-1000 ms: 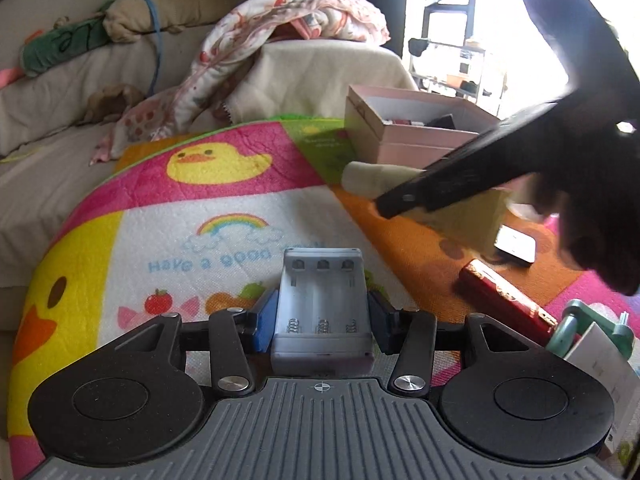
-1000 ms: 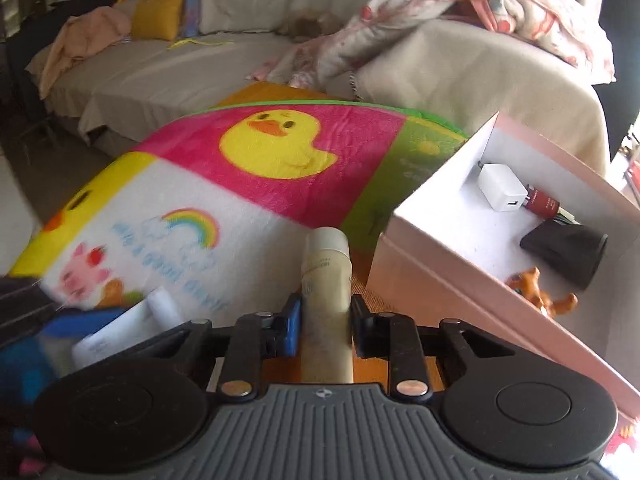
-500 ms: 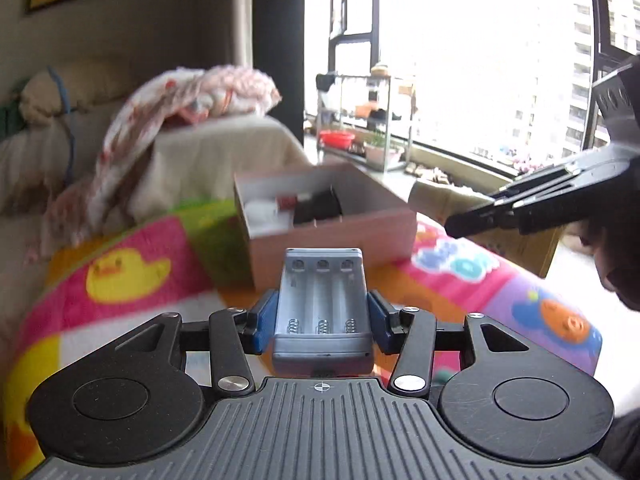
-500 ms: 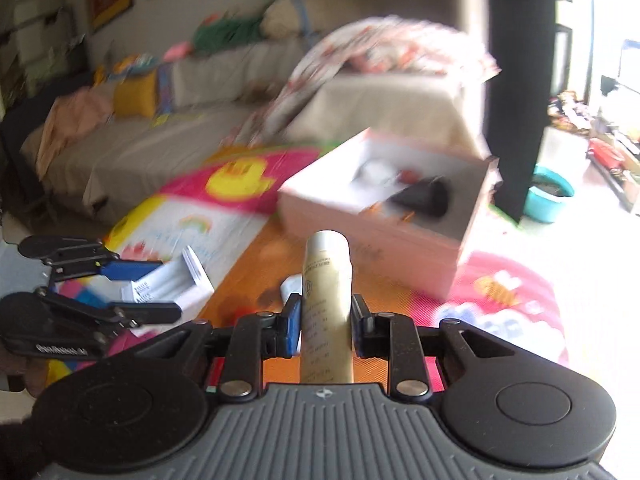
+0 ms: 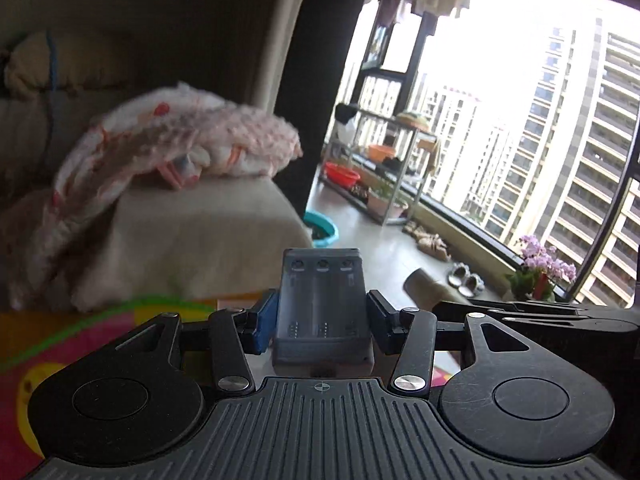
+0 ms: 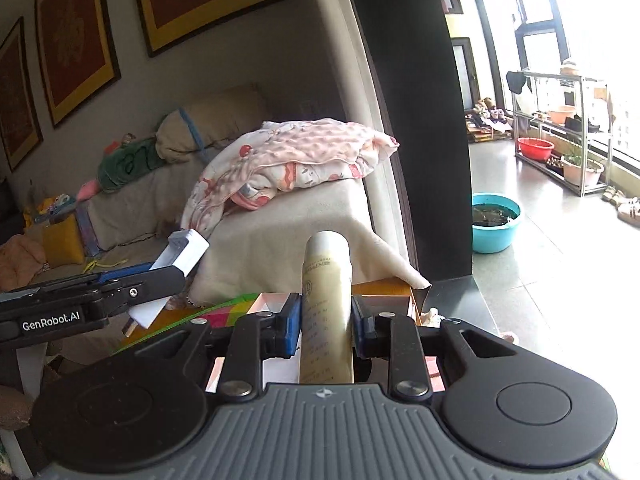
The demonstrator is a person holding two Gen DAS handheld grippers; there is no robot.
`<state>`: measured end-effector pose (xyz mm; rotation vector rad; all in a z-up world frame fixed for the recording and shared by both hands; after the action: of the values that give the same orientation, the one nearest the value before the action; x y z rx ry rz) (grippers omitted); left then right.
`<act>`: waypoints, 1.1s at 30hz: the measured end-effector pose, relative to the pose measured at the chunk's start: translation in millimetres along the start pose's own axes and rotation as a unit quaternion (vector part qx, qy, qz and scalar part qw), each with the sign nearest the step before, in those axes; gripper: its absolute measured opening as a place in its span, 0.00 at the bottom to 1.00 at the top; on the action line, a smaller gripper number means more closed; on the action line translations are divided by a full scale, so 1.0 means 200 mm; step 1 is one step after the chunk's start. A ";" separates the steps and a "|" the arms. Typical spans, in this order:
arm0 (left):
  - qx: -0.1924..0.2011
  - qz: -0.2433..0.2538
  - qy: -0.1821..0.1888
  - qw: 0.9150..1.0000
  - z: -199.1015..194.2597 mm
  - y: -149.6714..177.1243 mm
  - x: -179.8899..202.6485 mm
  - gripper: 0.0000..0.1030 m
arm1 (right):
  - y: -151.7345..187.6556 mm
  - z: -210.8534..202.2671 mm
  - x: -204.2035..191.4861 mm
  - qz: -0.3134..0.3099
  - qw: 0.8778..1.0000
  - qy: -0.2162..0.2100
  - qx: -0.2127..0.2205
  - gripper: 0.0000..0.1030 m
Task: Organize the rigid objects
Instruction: 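Lower the battery holder and cream tube into the pink box and open both tools, then grasp the white USB-C cable box with the left tool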
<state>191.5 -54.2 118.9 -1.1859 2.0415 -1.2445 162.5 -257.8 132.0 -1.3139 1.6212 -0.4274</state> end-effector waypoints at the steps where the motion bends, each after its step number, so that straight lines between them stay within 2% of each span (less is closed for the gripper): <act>1: -0.022 -0.009 0.007 1.000 0.07 0.06 -0.03 0.49 | 0.01 0.06 0.01 -0.007 1.000 0.014 -0.009 0.39; 3: -0.038 -0.008 0.011 0.999 0.13 0.14 -0.04 0.49 | 0.05 0.13 0.03 -0.012 0.999 0.042 -0.019 0.40; 5: -0.032 -0.016 0.008 0.999 0.12 0.23 -0.07 0.49 | 0.10 0.10 0.08 -0.009 0.999 0.039 -0.019 0.40; 7: -0.021 -0.024 -0.003 0.999 0.07 0.30 -0.10 0.49 | 0.18 0.05 0.11 -0.024 0.999 0.036 -0.013 0.43; 9: -0.014 -0.019 -0.019 1.000 -0.01 0.37 -0.11 0.49 | 0.27 -0.01 0.13 -0.060 0.997 0.043 -0.005 0.51; 12: -0.018 -0.010 -0.029 0.999 -0.15 0.48 -0.08 0.49 | 0.43 -0.09 0.16 -0.106 0.993 0.047 -0.020 0.52; 17: -0.050 0.024 0.051 0.997 -0.41 0.69 0.11 0.49 | 0.68 -0.21 0.21 -0.143 0.984 0.007 -0.110 0.52; 19: -0.068 0.037 0.088 0.993 -0.50 0.78 0.20 0.49 | 0.73 -0.27 0.22 -0.138 0.981 -0.010 -0.140 0.52; 21: -0.082 0.055 0.103 0.990 -0.57 0.83 0.27 0.49 | 0.77 -0.32 0.23 -0.121 0.976 -0.034 -0.176 0.52; 25: -0.100 0.111 0.120 0.981 -0.70 0.89 0.41 0.49 | 0.85 -0.43 0.18 -0.144 0.959 -0.090 -0.226 0.52; 29: -0.118 0.105 0.160 0.975 -0.75 0.93 0.50 0.49 | 0.96 -0.55 0.07 -0.195 0.934 -0.144 -0.261 0.52; 33: -0.133 0.134 0.132 0.973 -0.80 0.99 0.60 0.49 | 1.09 -0.63 0.00 -0.227 0.908 -0.177 -0.304 0.54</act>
<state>-73.5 -38.2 26.6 -0.8486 2.5313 -1.0668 -61.7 -217.2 25.3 -2.1193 1.1627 0.0734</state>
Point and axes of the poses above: each gripper's, at about its wrist camera, not at the fingertips, and z roughly the way its jaws point, x to its right, y to its underside, the point moved 3 cm from there along z, roughly the way its jaws point, and after that the axes turned 15 degrees about z, right-handed, at the moved point
